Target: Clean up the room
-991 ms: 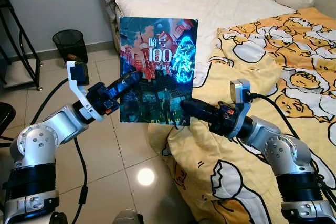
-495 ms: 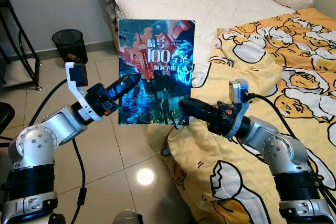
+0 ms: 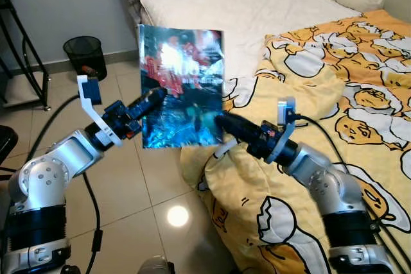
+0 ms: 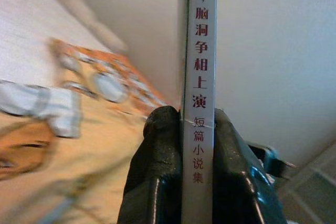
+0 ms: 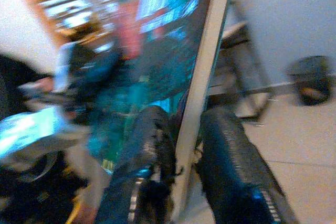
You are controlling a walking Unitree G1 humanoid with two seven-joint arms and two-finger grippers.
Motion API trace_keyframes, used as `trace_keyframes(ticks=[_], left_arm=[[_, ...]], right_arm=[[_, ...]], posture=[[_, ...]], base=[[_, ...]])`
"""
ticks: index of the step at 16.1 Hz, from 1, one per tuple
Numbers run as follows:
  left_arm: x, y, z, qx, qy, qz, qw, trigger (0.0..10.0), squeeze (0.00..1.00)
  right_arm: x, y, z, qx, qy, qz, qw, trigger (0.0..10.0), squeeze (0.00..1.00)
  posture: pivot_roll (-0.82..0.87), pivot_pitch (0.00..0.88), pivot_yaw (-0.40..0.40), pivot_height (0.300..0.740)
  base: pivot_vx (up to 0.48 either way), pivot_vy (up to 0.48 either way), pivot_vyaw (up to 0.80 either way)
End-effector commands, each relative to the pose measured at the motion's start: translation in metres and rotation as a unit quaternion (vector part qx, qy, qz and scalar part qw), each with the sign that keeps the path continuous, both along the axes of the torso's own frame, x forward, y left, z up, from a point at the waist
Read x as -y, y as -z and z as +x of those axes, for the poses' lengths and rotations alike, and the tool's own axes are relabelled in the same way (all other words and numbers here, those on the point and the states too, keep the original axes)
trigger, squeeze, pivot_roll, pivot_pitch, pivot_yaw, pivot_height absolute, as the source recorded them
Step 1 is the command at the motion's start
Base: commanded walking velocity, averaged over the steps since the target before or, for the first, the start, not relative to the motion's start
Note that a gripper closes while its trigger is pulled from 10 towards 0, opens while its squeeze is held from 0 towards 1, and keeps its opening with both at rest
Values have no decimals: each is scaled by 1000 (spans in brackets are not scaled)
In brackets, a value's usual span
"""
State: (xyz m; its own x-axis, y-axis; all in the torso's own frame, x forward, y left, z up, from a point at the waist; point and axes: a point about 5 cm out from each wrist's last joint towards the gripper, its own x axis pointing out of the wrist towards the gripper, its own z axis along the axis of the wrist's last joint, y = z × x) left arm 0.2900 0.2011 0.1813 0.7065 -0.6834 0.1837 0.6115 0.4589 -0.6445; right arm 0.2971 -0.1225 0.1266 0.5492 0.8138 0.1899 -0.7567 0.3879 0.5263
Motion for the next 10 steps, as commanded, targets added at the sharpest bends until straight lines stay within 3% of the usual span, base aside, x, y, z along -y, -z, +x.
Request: trace_keyframes(ticks=[1, 2, 3, 4, 6, 7, 8, 9, 10], left_arm=[[-9, -7, -1, 17, -33, 19, 999, 0, 0], [-9, -8, -2, 19, -47, 53, 997, 0, 0], [-10, -8, -2, 19, -50, 63, 997, 0, 0], [-5, -3, -5, 26, -82, 171, 982, 0, 0], [-5, 7, -3, 14, -134, 247, 960, 0, 0], [-5, 18, -3, 3, -171, 305, 937, 1725, 0], [-1, 30, -6, 20, -196, 383, 903, 10000, 0], [5, 42, -9, 15, -220, 398, 891, 10000, 0], [6, 47, -10, -10, -241, 388, 890, 10000, 0]], right_arm=[[17, 1, 3, 2, 54, -3, 999, 10000, 1000], [30, 5, 3, -5, 108, -2, 994, 10000, 1000], [33, 7, 3, -7, 122, -2, 993, 10000, 1000], [59, 16, -3, -21, 219, -21, 975, 10000, 1000], [62, 24, -8, -12, 256, -102, 961, 10000, 1000], [60, 28, -11, -20, 290, -134, 947, 10000, 1000], [58, 31, -14, -25, 334, -153, 930, 10000, 1000], [51, 44, -18, -56, 372, -209, 903, 10000, 800], [46, 51, -21, -63, 383, -239, 890, 10000, 498]], posture=[[27, 0, -25, 740], [28, 0, -30, 740], [28, 0, -30, 740], [19, 0, -26, 740], [-6, 0, -17, 740], [-15, 0, -17, 740], [-27, 0, -17, 740], [-55, 0, -8, 740], [-70, 0, -3, 740]], base=[[0, 0, 0], [0, 0, 0], [0, 0, 0], [0, 0, 0], [0, 0, 0], [0, 0, 0], [0, 0, 0], [0, 0, -800], [0, 0, -800]])
